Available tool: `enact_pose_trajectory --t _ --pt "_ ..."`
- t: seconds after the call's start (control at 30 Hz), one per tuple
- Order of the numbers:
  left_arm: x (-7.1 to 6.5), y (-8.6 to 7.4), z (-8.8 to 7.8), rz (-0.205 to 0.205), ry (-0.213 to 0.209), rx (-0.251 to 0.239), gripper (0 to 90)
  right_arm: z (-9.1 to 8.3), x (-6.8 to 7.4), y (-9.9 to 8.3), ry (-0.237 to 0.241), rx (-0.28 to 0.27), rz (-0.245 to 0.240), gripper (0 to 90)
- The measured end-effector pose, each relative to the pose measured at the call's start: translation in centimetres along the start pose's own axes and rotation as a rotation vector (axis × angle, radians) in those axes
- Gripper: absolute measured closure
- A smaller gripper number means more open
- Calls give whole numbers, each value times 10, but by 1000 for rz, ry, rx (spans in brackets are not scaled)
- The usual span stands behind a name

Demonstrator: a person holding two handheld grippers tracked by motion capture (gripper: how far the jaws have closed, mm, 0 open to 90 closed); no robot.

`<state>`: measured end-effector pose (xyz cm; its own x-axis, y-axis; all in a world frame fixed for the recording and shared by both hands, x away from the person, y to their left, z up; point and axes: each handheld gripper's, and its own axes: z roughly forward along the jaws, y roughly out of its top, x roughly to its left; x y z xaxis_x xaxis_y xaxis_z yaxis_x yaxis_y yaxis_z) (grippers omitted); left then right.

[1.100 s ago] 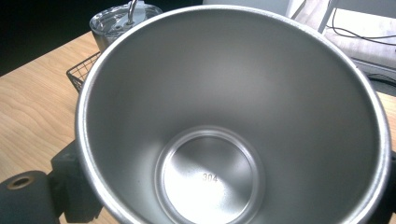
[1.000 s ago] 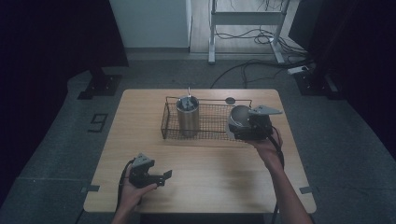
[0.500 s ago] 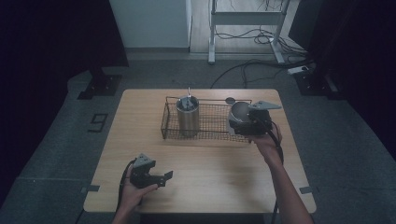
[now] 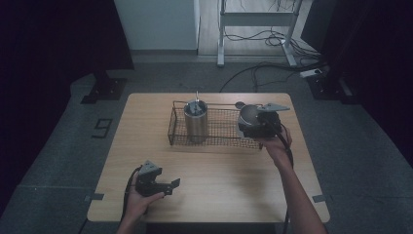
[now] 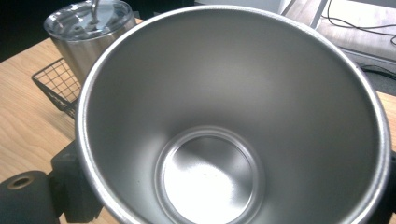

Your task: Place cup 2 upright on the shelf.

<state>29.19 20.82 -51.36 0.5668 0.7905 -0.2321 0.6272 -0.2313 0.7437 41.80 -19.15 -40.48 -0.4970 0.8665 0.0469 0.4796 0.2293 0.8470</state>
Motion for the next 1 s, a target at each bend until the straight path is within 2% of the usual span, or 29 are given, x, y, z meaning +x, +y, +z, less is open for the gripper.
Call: enact_pose_trajectory --t 0.6,1.0 --pt "-1 1 -2 0 -6 -4 72 17 -5 10 -6 17 4 79" --pt "0 0 -1 2 -7 -1 72 28 -15 18 -17 38 25 78"
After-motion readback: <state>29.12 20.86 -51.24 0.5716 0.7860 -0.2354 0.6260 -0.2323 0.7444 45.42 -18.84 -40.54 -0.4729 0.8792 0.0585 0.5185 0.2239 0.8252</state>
